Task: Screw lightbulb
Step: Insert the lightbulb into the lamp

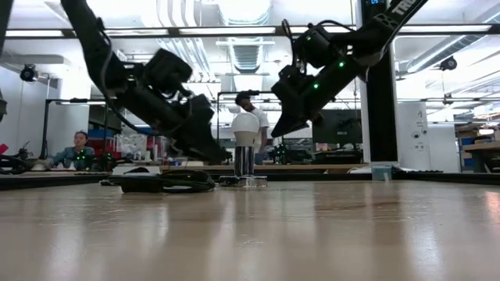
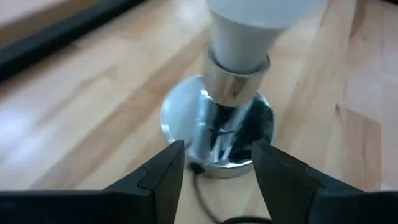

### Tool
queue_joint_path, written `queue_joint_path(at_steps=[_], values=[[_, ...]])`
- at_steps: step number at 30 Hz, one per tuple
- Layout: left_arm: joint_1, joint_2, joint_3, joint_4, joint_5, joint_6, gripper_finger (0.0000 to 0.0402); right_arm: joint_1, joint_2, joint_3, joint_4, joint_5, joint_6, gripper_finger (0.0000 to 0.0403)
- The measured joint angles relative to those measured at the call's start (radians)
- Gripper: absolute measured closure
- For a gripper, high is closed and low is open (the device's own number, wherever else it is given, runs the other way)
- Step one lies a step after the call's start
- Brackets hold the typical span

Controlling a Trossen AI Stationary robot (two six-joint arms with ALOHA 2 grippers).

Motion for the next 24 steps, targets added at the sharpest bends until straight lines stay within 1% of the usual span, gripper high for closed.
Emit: queue_joint_path(at_steps=[2,3,5,8,11,14,19,24], values=[[0.000,-0.045,-0.028,-0.001,-0.040,0.000,0.0224,0.001,-0.012,-0.024,0.024,-0.003,-0.011,0.0403],[0.000,-0.066,-0.041,0.003,-0.053,0.000,0.0226,0.000,-0.012,-0.039,0.066,-0.018,-0.016,0.0403],[0.000,-0.111,-0.073,0.015,-0.068,0.002,0.0230,0.001,-0.012,-0.080,0.168,-0.086,-0.025,0.0403],[0.000,-0.171,-0.122,0.059,-0.073,0.008,0.0235,0.006,-0.003,-0.143,0.320,-0.126,-0.025,0.0403],[-0.010,-0.226,-0.173,0.129,-0.073,0.020,0.0239,0.025,-0.001,-0.202,0.448,-0.132,-0.091,0.0403],[-0.015,-0.268,-0.222,0.195,-0.072,0.035,0.0242,0.048,-0.001,-0.236,0.541,-0.133,-0.113,0.0403],[-0.014,-0.294,-0.283,0.304,-0.073,0.032,0.0248,0.073,0.000,-0.260,0.648,-0.139,-0.146,0.0403],[-0.014,-0.290,-0.306,0.344,-0.073,0.017,0.0255,0.075,0.000,-0.259,0.657,-0.139,-0.146,0.0403]])
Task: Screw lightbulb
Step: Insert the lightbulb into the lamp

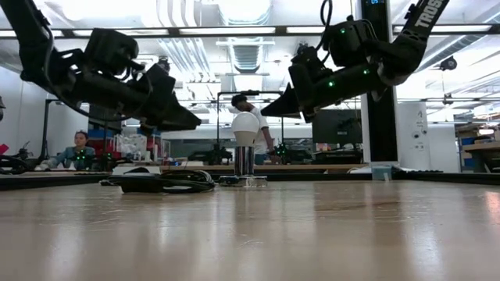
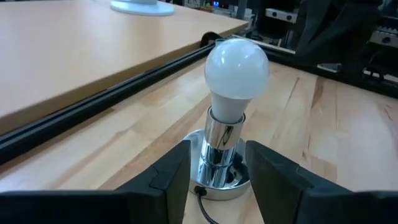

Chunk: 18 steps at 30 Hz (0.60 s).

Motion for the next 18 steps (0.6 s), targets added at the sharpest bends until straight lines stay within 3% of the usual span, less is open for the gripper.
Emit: queue_joint_path(at_steps=[18], values=[[0.001,0.015,0.009,0.000,-0.010,0.005,0.0283,-0.003,0.005,0.001,0.004,0.025,0.020,0.0403]])
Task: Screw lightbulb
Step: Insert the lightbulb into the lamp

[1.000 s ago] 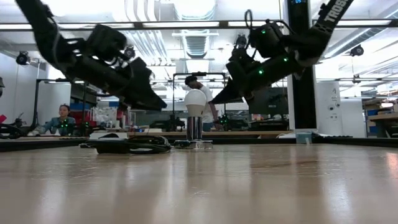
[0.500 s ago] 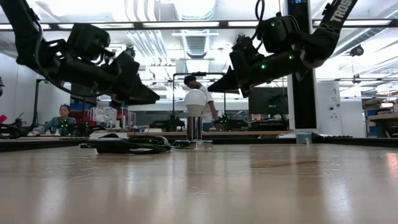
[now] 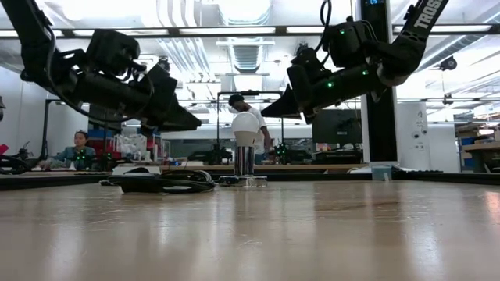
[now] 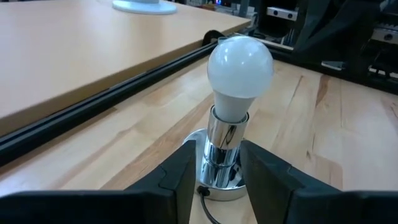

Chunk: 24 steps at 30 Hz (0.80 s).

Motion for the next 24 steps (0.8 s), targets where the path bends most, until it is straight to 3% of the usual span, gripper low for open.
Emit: queue_joint_path(at_steps=[13,24], values=[[0.000,0.002,-0.001,-0.001,0.000,-0.007,0.0299,0.000,0.000,0.000,0.001,0.011,0.004,0.0403],[0.000,0.002,-0.003,-0.004,0.000,-0.007,0.0286,0.000,0.000,0.000,0.001,0.011,0.003,0.0403]])
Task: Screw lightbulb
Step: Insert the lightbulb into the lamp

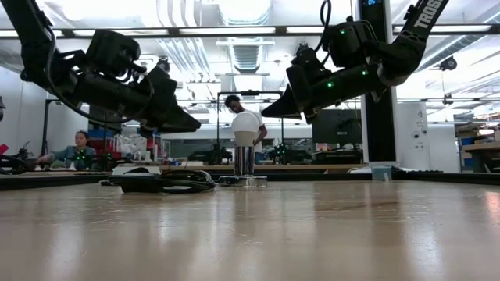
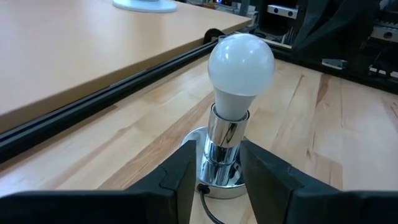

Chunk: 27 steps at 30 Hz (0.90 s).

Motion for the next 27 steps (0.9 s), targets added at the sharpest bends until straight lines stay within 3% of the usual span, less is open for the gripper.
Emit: queue_joint_path(at_steps=[7,10,13,20,27], values=[[-0.001,0.000,0.000,-0.004,-0.001,0.008,0.0291,0.000,0.000,0.000,0.000,0.010,0.005,0.0403],[-0.001,0.000,0.008,0.000,-0.001,0.026,0.0338,-0.003,0.000,0.000,-0.001,0.109,0.063,0.0403],[-0.001,0.000,0.029,0.006,-0.004,0.050,0.0390,-0.021,0.000,0.000,-0.003,0.129,0.111,0.0403],[0.003,0.000,0.083,-0.005,-0.051,0.117,0.0400,-0.072,0.000,0.082,-0.167,0.077,0.225,0.0403],[0.003,0.048,0.172,-0.130,-0.049,0.140,0.0401,-0.080,0.000,0.157,-0.256,0.075,0.214,0.0403]])
